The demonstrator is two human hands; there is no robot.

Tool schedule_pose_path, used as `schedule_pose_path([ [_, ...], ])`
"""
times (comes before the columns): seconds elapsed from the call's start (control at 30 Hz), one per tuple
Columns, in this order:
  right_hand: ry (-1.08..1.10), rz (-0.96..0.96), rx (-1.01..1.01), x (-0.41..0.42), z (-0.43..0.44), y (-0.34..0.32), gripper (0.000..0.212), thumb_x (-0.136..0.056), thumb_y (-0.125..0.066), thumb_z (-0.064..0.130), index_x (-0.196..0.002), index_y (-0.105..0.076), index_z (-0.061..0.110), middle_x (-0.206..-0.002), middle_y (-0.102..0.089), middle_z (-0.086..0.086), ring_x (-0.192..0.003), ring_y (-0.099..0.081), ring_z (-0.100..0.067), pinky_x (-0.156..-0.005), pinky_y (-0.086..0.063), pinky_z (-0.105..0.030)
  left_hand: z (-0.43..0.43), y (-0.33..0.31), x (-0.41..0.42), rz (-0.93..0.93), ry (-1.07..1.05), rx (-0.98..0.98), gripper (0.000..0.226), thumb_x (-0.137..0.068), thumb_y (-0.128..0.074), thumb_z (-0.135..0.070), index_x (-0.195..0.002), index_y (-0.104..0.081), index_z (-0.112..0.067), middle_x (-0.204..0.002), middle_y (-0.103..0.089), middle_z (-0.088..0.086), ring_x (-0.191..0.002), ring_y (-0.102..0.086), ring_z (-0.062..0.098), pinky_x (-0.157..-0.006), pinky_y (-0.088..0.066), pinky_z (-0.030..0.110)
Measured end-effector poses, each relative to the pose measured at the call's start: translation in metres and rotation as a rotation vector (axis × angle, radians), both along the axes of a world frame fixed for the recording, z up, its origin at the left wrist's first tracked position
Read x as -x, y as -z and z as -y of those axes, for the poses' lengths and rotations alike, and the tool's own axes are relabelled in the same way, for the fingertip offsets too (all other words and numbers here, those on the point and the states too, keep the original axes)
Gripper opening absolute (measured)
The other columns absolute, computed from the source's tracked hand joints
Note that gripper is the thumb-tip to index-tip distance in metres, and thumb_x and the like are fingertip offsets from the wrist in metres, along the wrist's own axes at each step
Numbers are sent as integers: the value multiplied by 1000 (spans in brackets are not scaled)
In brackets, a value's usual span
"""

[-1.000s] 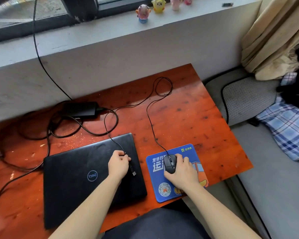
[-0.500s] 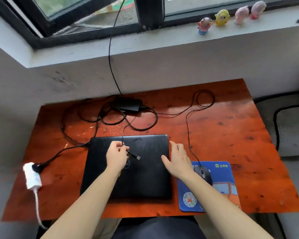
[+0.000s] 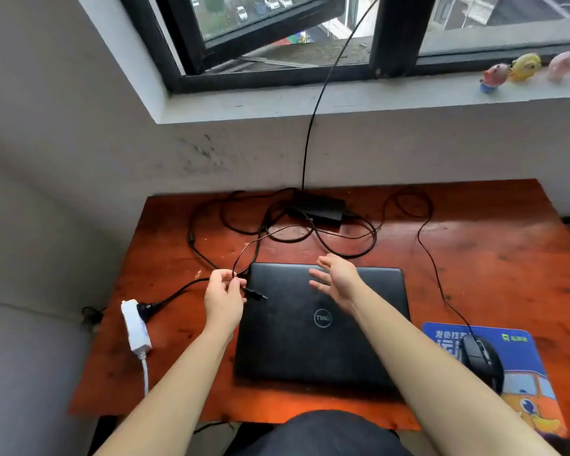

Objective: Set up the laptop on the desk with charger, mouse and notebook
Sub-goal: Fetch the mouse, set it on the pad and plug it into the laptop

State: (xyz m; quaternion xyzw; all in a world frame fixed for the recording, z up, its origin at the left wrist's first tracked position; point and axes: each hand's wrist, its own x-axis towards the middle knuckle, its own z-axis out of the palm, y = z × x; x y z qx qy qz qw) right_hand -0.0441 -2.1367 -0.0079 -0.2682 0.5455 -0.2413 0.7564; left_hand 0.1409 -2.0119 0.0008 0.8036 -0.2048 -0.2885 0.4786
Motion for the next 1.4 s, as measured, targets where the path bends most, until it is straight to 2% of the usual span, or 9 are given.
schedule_pose_path([
  [0.2,115,104,-35,-104,3,-22,48,-107,-39,17,-154,-36,7,-162,-32,-18,-127,-58,-33,-75,-52,-32,-36,5,-83,0,101,89,18,-99,-50,-3,-93,-53,-20,-90,-70,4,-84,-68,11,-60,-57,20],
  [0.33,103,55,49,-153,-9,-18,54,-106,-38,6,-158,-26,10,-160,-38,-12,-109,-65,-30,-76,-55,-35,-58,26,-128,-107,58,20,19,-100,-49,-5,-93,-53,-22,-92,-71,4,-70,-70,3,-72,-60,33],
  [0.53,-489,-547,518,-152,-33,34,64,-104,-46,11,-163,-21,15,-165,-32,-7,-148,-37,-25,-117,-32,-36,-59,63,-139,-330,-95,-62,11,-98,-52,-3,-96,-55,-14,-94,-73,12,-68,-73,11,-73,-61,34],
  [0.73,-823,-1013,1093,-122,-78,96,54,-107,-42,23,-157,-36,4,-167,-22,-19,-156,-18,-34,-125,-14,-45,-49,88,-128,-488,-332,-92,7,-93,-65,-8,-96,-59,-7,-87,-75,13,-68,-75,15,-61,-58,21],
  [0.83,-780,-1080,1161,-124,-86,108,54,-106,-35,26,-157,-36,5,-167,-23,-20,-156,-17,-34,-127,-12,-46,-54,96,-125,-301,-231,-181,28,-90,-71,-27,-111,-63,-10,-98,-74,3,-74,-74,7,-68,-56,18],
  [0.93,-775,-1149,1224,-125,-88,112,54,-107,-32,26,-157,-35,6,-166,-24,-20,-156,-18,-34,-127,-12,-47,-69,97,-120,140,23,-239,51,-91,-67,-38,-135,-50,-16,-128,-54,-1,-98,-62,5,-78,-47,15],
  [1.1,-741,-1184,1257,-127,-90,112,53,-106,-36,22,-157,-36,5,-166,-24,-21,-156,-19,-34,-127,-13,-47,-87,107,-124,843,631,-10,37,-88,-63,-8,-125,-60,-4,-129,-55,17,-111,-53,30,-93,-49,38],
  [1.23,-710,-1155,1259,-127,-90,112,51,-107,-38,22,-155,-39,6,-165,-27,-20,-155,-21,-35,-127,-13,-47,-79,119,-130,849,856,-72,34,-95,-57,-8,-127,-61,0,-126,-60,16,-113,-52,34,-93,-48,48],
  [1.4,-514,-1297,1200,-113,-109,114,49,-107,-41,28,-152,-47,12,-163,-35,-16,-153,-28,-36,-124,-16,-52,-61,127,-132,756,780,8,23,-95,-62,-8,-116,-68,0,-105,-62,15,-98,-52,30,-83,-48,34],
])
